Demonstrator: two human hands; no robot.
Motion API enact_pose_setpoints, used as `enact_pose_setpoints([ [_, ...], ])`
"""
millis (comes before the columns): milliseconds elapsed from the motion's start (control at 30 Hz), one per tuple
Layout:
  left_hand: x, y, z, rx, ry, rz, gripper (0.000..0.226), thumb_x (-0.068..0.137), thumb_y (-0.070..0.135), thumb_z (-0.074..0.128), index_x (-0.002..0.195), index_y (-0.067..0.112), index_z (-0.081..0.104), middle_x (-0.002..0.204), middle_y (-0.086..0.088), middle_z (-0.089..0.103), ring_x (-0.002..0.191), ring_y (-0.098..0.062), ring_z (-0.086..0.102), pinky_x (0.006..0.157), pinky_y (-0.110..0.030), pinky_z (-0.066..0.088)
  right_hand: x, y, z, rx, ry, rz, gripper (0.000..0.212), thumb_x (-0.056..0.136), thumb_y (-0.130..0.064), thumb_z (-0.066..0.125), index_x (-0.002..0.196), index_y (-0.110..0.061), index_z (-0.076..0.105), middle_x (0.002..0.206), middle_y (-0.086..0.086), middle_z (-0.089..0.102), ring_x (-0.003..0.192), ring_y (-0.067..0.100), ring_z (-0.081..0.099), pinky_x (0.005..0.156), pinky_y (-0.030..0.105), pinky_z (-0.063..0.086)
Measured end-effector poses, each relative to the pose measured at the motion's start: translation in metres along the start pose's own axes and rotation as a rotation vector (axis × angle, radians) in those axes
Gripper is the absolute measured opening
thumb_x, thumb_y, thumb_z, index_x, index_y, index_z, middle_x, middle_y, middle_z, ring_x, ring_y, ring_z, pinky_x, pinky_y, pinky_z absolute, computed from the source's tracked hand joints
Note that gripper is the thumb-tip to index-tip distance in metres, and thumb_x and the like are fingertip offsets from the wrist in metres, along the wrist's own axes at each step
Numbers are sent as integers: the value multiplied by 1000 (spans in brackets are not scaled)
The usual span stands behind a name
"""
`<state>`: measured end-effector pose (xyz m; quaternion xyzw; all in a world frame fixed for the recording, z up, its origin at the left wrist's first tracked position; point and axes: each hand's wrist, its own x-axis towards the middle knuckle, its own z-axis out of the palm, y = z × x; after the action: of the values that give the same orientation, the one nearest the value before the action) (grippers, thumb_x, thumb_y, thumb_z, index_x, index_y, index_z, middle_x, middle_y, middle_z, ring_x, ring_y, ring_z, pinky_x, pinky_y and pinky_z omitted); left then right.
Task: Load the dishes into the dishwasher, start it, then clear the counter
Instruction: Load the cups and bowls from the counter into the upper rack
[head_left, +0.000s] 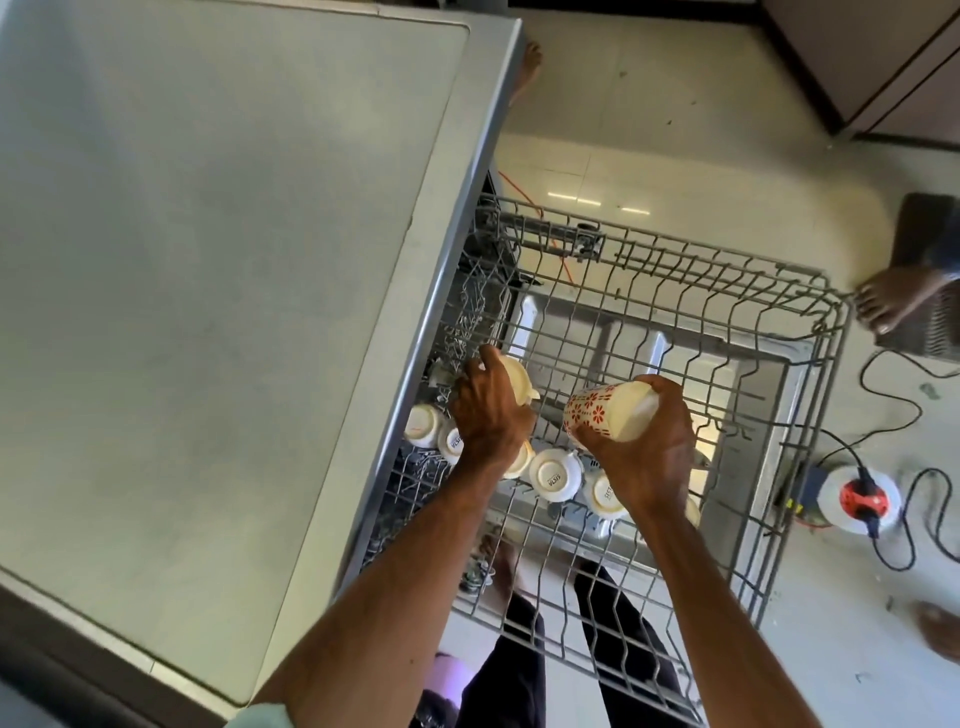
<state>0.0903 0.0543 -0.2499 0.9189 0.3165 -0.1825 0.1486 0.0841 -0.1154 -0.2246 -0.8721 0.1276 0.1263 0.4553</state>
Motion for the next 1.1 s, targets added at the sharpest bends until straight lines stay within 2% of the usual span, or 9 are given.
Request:
enact_pose_setpoints([
  [133,1,-5,4,-61,5,0,103,68,31,89,147,11,27,147,-18,43,126,-39,51,94,-48,54,1,3,1,-105,-27,-80,82,62,-28,95,129,-19,46,122,6,56,101,15,49,76,35,50],
  [233,-4,-10,9,-116,46,11,110,67,31,90,150,9,22,150,-18,37,130,-38,47,96,-52,52,1,8,8,-205,-63,-135,79,65,-27,93,129,-16,47,123,10,56,100,22,55,74,35,50],
  [400,-19,-21,10,-134,118,64,119,64,31,92,154,7,18,157,-19,28,141,-34,35,113,-47,40,2,7,32,-341,-165,-228,85,61,-19,93,129,-19,43,127,10,52,107,34,61,81,51,58],
  [467,-27,-24,10,-118,122,71,119,65,28,92,155,5,17,160,-19,24,145,-33,29,118,-44,33,4,2,41,-376,-162,-242,85,61,-19,92,130,-19,42,127,11,52,109,34,60,85,51,57],
  [600,-41,-31,9,-160,124,75,113,65,20,91,153,5,21,157,-18,29,142,-31,34,113,-42,41,9,-3,54,-427,-167,-194,85,63,-17,92,130,-20,40,128,10,50,114,32,56,91,49,55],
  [700,-47,-36,9,-166,131,89,109,65,20,90,151,6,25,154,-16,32,138,-28,39,109,-37,45,5,5,60,-509,-200,-218,83,68,-18,89,135,-14,39,134,17,45,123,37,47,96,54,50],
  [767,-49,-39,9,-171,142,99,107,64,20,90,149,5,27,152,-16,34,137,-28,40,108,-39,46,2,10,62,-520,-214,-211,82,71,-19,87,136,-13,38,134,20,43,124,39,45,97,56,49],
  [967,-67,-44,2,-214,145,127,99,68,18,87,148,5,28,155,-16,30,142,-31,36,109,-44,46,-12,15,61,-421,-119,-214,86,72,-22,85,142,-12,34,137,18,42,126,38,46,97,57,48],
  [1100,-98,-45,-19,-297,121,197,90,78,21,76,151,4,26,159,-16,23,148,-30,26,117,-43,35,-39,4,48,-342,-7,-235,86,72,-19,84,142,-6,35,141,21,40,129,38,44,103,54,46],
])
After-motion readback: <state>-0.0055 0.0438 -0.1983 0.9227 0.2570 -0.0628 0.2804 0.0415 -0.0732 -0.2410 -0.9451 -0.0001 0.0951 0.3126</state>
